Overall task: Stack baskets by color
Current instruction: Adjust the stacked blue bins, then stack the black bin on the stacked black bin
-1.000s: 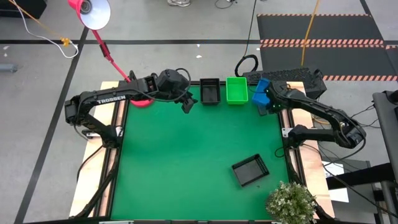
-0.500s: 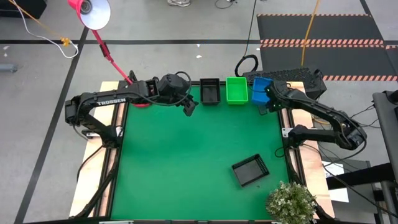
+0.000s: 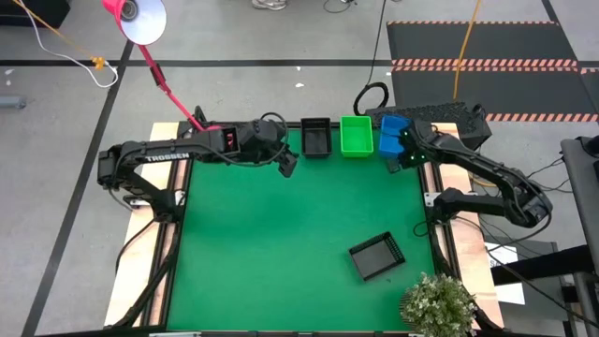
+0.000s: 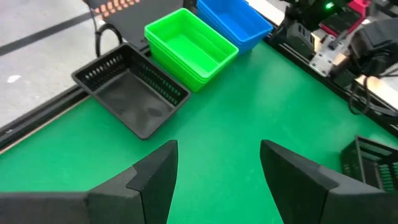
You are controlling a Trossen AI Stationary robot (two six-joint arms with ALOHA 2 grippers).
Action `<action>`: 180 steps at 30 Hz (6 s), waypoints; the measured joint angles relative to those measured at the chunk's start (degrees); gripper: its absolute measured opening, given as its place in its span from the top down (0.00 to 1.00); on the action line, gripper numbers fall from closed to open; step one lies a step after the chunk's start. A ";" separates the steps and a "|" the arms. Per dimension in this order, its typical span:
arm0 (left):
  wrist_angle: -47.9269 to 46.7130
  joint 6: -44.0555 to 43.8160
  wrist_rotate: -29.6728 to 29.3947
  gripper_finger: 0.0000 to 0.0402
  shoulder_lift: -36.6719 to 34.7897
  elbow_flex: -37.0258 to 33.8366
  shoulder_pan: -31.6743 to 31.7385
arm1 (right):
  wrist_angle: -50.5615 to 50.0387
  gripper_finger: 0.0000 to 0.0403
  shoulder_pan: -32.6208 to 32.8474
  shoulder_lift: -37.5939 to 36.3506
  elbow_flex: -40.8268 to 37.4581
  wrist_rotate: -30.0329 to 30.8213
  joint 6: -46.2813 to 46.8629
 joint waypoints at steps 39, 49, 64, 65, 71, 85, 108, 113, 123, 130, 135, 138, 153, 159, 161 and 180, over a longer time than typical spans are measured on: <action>0.39 -2.32 6.35 0.43 0.00 0.00 -10.45 | 9.16 1.00 -3.39 0.83 -4.20 5.61 21.46; 0.33 -2.60 6.35 0.43 0.00 0.00 -10.67 | 3.57 1.00 -0.60 -8.20 -3.77 -0.92 25.18; -0.59 7.47 5.21 0.43 1.43 6.37 -17.11 | -15.33 1.00 16.19 -28.76 0.78 -12.54 34.81; -1.10 7.49 3.80 0.43 2.15 8.09 -17.72 | -15.31 1.00 17.33 -28.94 1.77 -11.96 34.08; -5.42 6.46 0.22 0.43 13.64 20.54 -19.23 | -15.09 1.00 21.83 -28.94 8.36 -12.65 25.39; -13.86 2.30 -2.11 0.41 42.36 51.89 -21.65 | -15.39 1.00 25.02 -30.17 18.45 -14.12 10.81; -1.47 3.10 8.67 0.39 55.54 51.74 -21.87 | -14.03 1.00 25.02 -30.46 17.53 -13.94 2.46; 0.17 1.62 8.32 0.46 58.96 51.74 -22.03 | -14.04 1.00 25.02 -30.33 17.53 -13.96 2.65; 1.89 0.52 11.30 0.79 61.13 51.69 -20.49 | -14.05 1.00 25.02 -30.49 17.53 -14.08 2.78; 1.34 0.37 12.21 0.96 61.11 51.69 -19.99 | -14.05 1.00 25.02 -30.47 17.53 -14.10 2.59; 1.41 -3.04 11.30 0.98 60.37 51.69 -19.31 | -14.05 1.00 25.02 -30.47 17.53 -14.12 2.39; -0.20 -6.15 8.82 0.98 58.51 51.81 -18.70 | -14.05 1.00 25.02 -30.47 17.53 -14.13 2.38; -16.33 -11.89 -6.91 0.98 44.41 51.98 -10.72 | -11.32 1.00 25.00 -30.53 17.51 -13.78 2.44; -21.04 -16.87 -11.73 0.98 39.17 51.98 -4.39 | -9.66 1.00 24.98 -30.53 17.51 -11.95 4.07; -22.28 -18.31 -13.48 0.98 38.12 51.98 -2.25 | -9.42 1.00 24.98 -30.47 17.51 -10.59 4.58; -28.77 -23.20 -14.63 0.98 37.11 51.34 8.67 | -8.85 1.00 24.98 -30.42 17.49 -7.98 2.17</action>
